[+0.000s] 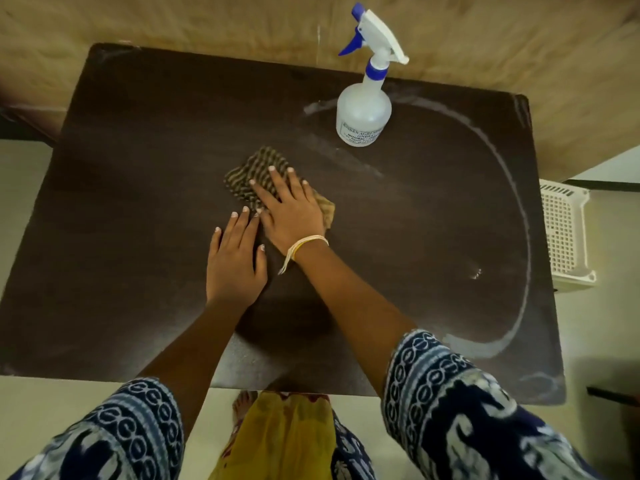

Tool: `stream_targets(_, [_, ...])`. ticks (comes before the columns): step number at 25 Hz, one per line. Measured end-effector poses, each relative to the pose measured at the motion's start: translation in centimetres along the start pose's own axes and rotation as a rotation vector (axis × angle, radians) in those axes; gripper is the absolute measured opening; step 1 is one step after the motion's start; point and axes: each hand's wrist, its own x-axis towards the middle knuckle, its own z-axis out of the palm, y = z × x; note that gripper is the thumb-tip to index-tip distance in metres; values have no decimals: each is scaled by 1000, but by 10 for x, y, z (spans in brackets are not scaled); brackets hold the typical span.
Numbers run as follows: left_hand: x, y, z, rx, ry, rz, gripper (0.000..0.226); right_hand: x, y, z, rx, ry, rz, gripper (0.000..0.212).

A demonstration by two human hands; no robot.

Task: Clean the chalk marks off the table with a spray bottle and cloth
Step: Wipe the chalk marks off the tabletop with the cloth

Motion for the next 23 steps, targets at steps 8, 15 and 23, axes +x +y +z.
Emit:
stream_targets(8, [0,1,0,-10,-10,9,55,-71,192,-32,47,206,615,54])
stream_targets(15, [28,9,1,-137,32,93,47,-32,113,-20,206,284,1071,57])
stream_targets(23, [123,47,-22,-479,80,88,37,-25,94,-9,58,279,725,54])
